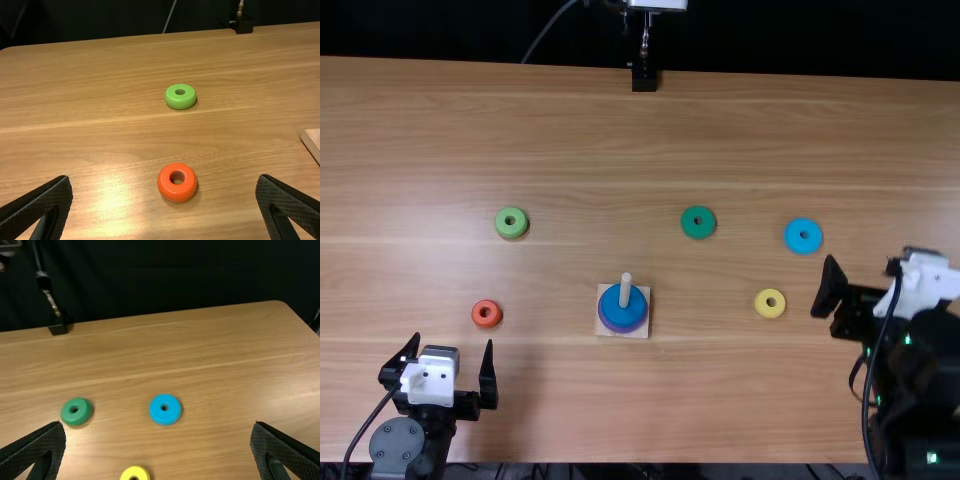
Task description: Build the Hanoi tower: stack the rings onto the peg from bottom to top in this color order: purple, dark blue, light blue, dark green, light green, yellow, orange.
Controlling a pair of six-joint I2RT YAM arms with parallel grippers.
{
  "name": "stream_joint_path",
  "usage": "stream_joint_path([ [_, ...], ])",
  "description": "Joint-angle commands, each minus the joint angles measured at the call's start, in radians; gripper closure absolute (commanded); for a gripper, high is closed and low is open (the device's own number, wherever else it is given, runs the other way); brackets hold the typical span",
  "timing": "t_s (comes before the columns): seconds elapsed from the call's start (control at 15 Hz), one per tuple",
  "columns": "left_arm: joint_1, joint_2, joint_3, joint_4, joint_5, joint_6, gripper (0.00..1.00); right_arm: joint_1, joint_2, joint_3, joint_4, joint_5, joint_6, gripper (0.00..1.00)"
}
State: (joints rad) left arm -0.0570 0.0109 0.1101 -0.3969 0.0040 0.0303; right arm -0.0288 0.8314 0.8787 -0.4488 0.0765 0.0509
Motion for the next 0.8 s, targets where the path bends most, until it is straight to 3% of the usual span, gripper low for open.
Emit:
stream_joint_path([
  [0.0, 0.008, -0.011, -0.11, -0.078, 0.005, 0.016, 0.0, -0.006, 0.104, 0.086, -0.005, 0.041, 0.006, 0.0],
  [0.27, 0.008, -0.011, -0.11, -0.078, 0.005, 0.018, 0.0, -0.006, 0.465, 0.313, -0.193, 0.038, 0.008, 0.0],
  [0.33, 0.008, -0.011, -0.11, -0.076, 0.005, 0.016, 0.0, -0.006, 0.535, 0.355, -0.22, 0.036, 0.025, 0.0],
  [0.47, 0.008, -0.011, -0.11, -0.078, 0.005, 0.018, 0.0, -0.008, 0.68, 0.411, -0.232, 0.034, 0.135, 0.0],
  [0.53, 0.008, -0.011, -0.11, -0.078, 0.005, 0.016, 0.0, -0.01, 0.741, 0.428, -0.232, 0.032, 0.161, 0.0],
  [0.73, 0.008, -0.011, -0.11, -0.078, 0.005, 0.016, 0.0, -0.014, 0.891, 0.457, -0.228, 0.032, 0.166, 0.0],
])
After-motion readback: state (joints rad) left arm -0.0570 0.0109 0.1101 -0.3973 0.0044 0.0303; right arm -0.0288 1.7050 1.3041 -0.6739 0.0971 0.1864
